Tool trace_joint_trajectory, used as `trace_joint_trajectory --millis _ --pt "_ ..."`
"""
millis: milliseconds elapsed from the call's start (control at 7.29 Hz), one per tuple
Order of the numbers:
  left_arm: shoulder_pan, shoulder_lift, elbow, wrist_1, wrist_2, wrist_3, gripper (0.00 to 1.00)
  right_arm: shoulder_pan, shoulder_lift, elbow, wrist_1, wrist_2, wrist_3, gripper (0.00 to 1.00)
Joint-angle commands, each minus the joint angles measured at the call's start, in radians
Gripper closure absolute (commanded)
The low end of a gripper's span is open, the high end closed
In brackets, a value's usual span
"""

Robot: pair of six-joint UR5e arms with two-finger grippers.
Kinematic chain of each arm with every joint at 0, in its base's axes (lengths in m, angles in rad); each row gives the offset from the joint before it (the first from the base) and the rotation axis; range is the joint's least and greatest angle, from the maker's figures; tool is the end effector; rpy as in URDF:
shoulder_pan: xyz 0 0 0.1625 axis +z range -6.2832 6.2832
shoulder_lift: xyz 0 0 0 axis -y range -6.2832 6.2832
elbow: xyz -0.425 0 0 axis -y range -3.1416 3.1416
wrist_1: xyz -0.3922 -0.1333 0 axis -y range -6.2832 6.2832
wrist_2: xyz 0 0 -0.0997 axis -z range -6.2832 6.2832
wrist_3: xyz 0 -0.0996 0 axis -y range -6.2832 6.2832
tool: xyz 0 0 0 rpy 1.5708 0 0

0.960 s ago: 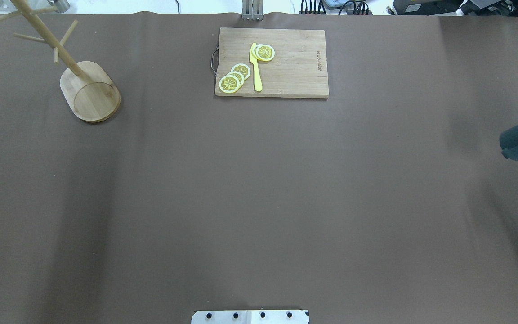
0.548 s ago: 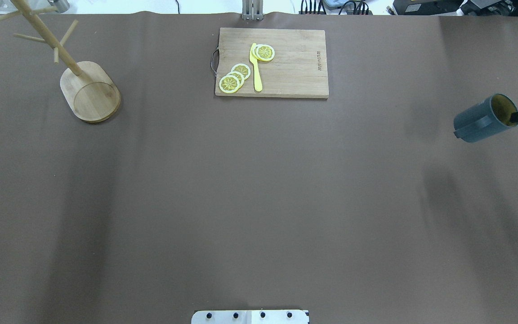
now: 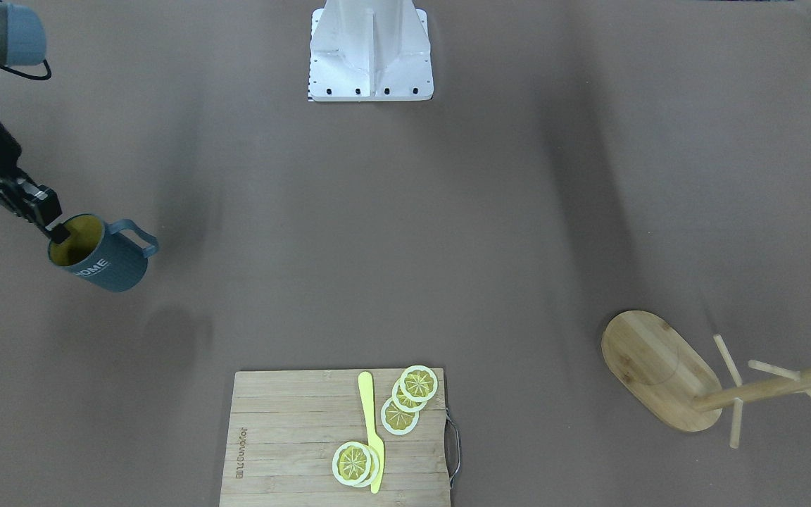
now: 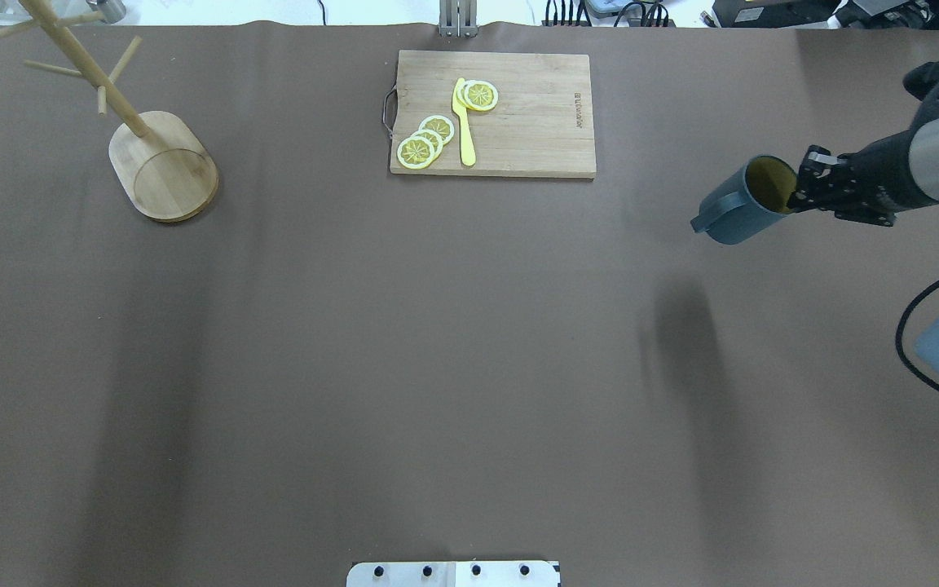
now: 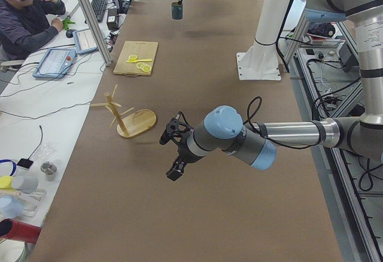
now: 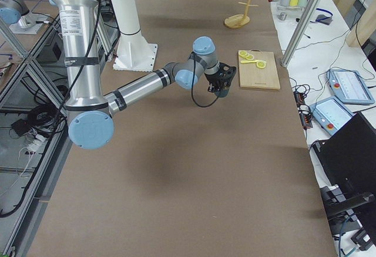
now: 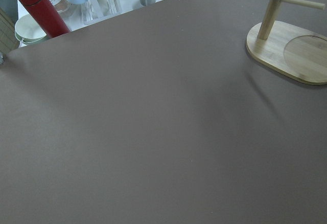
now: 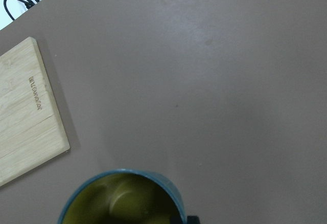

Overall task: Hang cup on storage rack
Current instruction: 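Carry the blue mug with the right gripper toward the table center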

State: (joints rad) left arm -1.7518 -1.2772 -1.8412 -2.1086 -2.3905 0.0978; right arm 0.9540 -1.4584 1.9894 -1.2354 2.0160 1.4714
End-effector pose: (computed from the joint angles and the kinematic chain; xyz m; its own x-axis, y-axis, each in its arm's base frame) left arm -0.1296 -0.3721 0.5885 0.7478 0.3135 -0.5852 0.0841 0.8296 0.5520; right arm -0.2264 -0.4756 0.3684 0.4269 0.4473 0.7859 -0.5065 0.8382 -0.2019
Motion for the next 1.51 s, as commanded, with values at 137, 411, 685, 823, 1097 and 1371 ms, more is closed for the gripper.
trace_joint_trajectory --millis 137,411,685,823,1097,1371 --pt "0.0 -0.002 0.005 -0.001 0.001 -0.001 0.01 -0.211 0.276 0.042 -0.388 -0.162 0.194 1.0" --pt "0.002 -0.008 0.01 0.001 0.001 -0.003 0.01 -0.337 0.349 0.028 -0.441 -0.261 0.344 1.0" --pt "0.002 -0.008 0.017 -0.001 0.001 -0.003 0.01 -0.44 0.474 -0.062 -0.476 -0.365 0.565 1.0" --pt "0.0 -0.008 0.017 -0.001 0.001 -0.003 0.01 -0.486 0.537 -0.117 -0.51 -0.417 0.671 1.0" --pt "0.002 -0.007 0.017 -0.001 0.001 -0.003 0.01 -0.53 0.643 -0.232 -0.577 -0.488 0.864 1.0" --pt "0.002 -0.005 0.017 -0.002 0.001 -0.003 0.01 -0.541 0.769 -0.392 -0.611 -0.488 0.97 1.0"
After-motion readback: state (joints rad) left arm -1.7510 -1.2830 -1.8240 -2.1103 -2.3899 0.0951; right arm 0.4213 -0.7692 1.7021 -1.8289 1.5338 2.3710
